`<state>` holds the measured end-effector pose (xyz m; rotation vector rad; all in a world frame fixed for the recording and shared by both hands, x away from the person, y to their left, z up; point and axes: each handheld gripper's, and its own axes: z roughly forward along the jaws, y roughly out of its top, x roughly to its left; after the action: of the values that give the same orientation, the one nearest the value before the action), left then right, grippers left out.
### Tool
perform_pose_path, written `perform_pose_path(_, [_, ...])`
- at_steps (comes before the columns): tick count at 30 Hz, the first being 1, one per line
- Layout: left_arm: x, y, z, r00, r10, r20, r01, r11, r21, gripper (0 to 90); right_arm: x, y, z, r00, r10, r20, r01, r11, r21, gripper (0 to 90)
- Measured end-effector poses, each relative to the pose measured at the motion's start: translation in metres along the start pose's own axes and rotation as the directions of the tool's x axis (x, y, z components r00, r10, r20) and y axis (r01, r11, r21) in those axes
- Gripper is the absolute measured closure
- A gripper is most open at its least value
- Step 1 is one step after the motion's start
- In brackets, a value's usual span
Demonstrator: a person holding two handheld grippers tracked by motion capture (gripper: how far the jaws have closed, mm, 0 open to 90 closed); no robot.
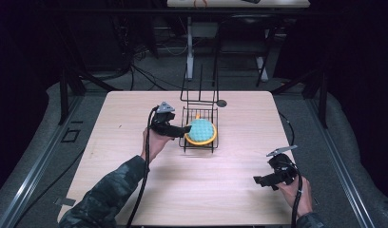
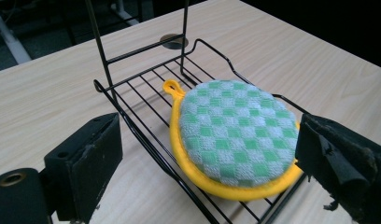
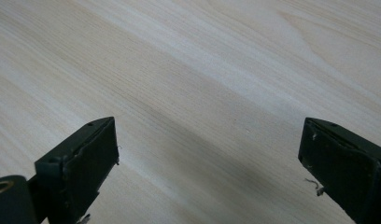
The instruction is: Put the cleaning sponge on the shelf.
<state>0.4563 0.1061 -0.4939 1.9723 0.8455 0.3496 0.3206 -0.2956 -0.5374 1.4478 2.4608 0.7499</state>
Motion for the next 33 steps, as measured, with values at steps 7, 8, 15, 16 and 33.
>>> perform_pose_path(7, [-0.010, -0.006, -0.024, 0.9990, 0.041, -0.015, -0.041, 0.9992, 0.000, 3.7, 0.001, 0.000, 0.000, 1.0000, 0.007, 0.000, -0.007, 1.000, 0.000, 4.4])
perform_pose_path(8, [-0.011, -0.007, -0.027, 0.9987, 0.048, -0.016, -0.048, 0.9988, 0.003, 3.6, 0.001, 0.000, 0.000, 1.0000, 0.007, 0.000, -0.007, 1.000, 0.000, 4.3])
perform_pose_path(15, [-0.022, -0.014, -0.045, 0.9962, 0.084, -0.024, -0.083, 0.9964, 0.017, 1.8, 0.001, 0.000, 0.000, 1.0000, 0.000, 0.003, 0.000, 1.000, 0.007, 4.3])
perform_pose_path(16, [-0.023, -0.015, -0.048, 0.9960, 0.086, -0.024, -0.086, 0.9962, 0.016, 1.3, 0.001, 0.000, 0.000, 1.0000, 0.000, 0.003, 0.000, 1.000, 0.005, 4.3])
perform_pose_path(33, [-0.033, -0.057, -0.088, 0.9941, 0.093, -0.055, -0.088, 0.9924, 0.086, 0.3, 0.002, 0.000, 0.000, 1.0000, -0.003, 0.006, 0.003, 1.000, 0.012, 4.3])
